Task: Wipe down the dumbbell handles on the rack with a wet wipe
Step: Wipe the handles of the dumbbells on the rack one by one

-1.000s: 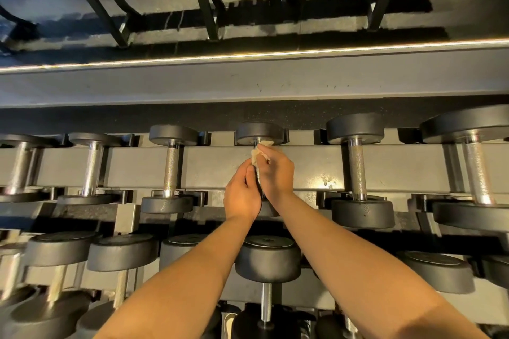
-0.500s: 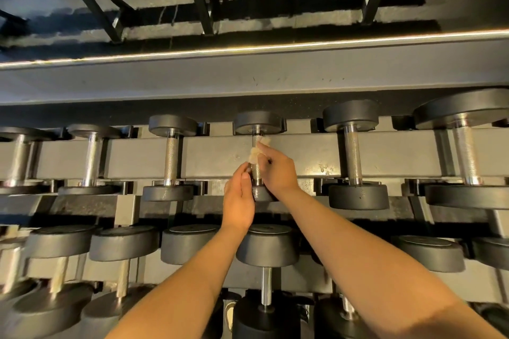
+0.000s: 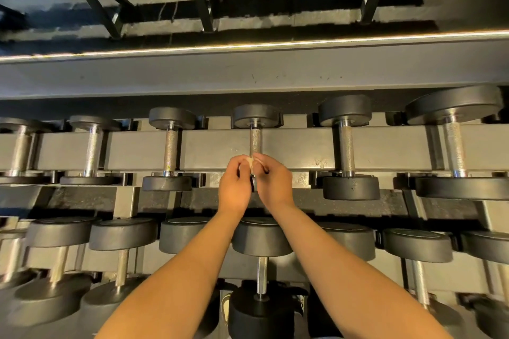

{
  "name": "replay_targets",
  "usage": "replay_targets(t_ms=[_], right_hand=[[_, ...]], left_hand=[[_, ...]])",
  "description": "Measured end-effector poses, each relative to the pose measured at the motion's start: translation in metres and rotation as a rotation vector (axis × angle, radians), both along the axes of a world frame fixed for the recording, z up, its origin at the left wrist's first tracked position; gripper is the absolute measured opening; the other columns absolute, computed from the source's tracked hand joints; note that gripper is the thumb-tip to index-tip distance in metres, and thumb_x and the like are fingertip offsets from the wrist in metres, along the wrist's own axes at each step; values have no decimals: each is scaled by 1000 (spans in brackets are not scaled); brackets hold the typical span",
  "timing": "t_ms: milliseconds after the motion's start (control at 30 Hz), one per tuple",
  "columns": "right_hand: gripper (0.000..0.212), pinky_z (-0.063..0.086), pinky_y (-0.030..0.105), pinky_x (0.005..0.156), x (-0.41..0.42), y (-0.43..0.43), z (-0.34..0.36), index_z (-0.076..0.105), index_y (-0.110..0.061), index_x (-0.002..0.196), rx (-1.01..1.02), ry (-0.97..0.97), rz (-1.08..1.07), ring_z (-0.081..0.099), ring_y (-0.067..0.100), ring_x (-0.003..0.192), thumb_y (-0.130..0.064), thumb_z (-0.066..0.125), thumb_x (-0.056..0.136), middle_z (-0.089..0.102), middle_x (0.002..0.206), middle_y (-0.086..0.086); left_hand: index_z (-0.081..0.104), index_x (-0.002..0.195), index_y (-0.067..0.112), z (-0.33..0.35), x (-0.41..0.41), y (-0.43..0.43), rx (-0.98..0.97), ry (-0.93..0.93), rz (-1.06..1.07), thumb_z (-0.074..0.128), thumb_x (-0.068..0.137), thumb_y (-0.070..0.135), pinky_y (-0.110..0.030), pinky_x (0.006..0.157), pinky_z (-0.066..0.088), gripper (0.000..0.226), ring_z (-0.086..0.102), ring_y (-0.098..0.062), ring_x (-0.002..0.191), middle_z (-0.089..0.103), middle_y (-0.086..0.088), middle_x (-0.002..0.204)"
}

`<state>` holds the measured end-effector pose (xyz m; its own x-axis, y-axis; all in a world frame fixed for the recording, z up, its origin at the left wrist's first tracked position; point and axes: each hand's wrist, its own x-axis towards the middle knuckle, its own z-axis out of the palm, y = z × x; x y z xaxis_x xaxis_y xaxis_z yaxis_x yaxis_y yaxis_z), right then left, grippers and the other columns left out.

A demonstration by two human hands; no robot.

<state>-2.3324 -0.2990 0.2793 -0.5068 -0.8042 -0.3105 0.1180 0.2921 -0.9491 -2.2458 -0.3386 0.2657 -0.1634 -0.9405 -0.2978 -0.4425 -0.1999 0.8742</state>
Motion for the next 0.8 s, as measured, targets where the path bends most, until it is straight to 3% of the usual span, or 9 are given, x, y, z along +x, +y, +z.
replay_targets(t_ms=[67,133,233,333,500,567,700,800], right_hand=[[34,53,30,95,5,-5,1,69,-36,100,-40,58,-16,66,7,95,-5,56,97,69,98,-12],[41,54,36,94,5,-9,-4,67,-48,94,-37,134,-36,65,12,101,-8,57,95,68,105,-8],[32,50,24,92,0,-14,-12,66,-38,106,-34,108,-24,62,11,100,-8,55,98,66,105,-8],[29,48,29,101,-4,-26,-23,63,-22,128,32,220,-29,58,11,110,-16,53,101,60,121,-3],[28,49,30,98,3,-38,-31,62,-29,126,123,260,-98,55,7,111,-22,52,102,51,125,-13],[28,49,28,97,2,-38,-32,61,-30,129,158,294,-104,57,7,111,-27,50,103,54,129,-14],[28,48,26,96,2,-38,-32,61,-33,129,172,286,-110,58,6,110,-30,49,104,56,127,-18],[27,50,30,99,3,-36,-32,61,-34,128,150,278,-114,59,6,109,-32,49,104,56,127,-18]], left_hand=[[62,112,32,6,-5,-3,-31,15,-3,48,106,23,-14,71,50,18,63,3,84,67,15,96],[63,111,31,9,-6,-10,-51,45,-32,52,104,19,-15,79,52,18,64,2,93,68,14,103],[68,105,24,11,-2,-29,-42,20,-11,56,102,14,-18,75,52,16,66,-11,90,70,5,98],[69,108,22,11,-4,-47,-54,31,110,58,101,17,-22,82,56,14,67,-10,93,71,5,100],[68,124,24,4,-26,-75,-20,82,49,59,100,18,-33,96,56,26,68,-10,107,72,4,115],[67,127,23,-1,-33,-76,-9,50,-5,60,100,17,-29,94,55,29,67,-9,106,72,5,115],[74,115,21,-4,-28,-64,-27,10,3,62,99,17,-8,73,50,20,68,0,94,73,14,99],[75,115,21,-6,-17,-54,-58,20,-31,65,98,15,-8,77,51,20,68,2,95,73,17,99]])
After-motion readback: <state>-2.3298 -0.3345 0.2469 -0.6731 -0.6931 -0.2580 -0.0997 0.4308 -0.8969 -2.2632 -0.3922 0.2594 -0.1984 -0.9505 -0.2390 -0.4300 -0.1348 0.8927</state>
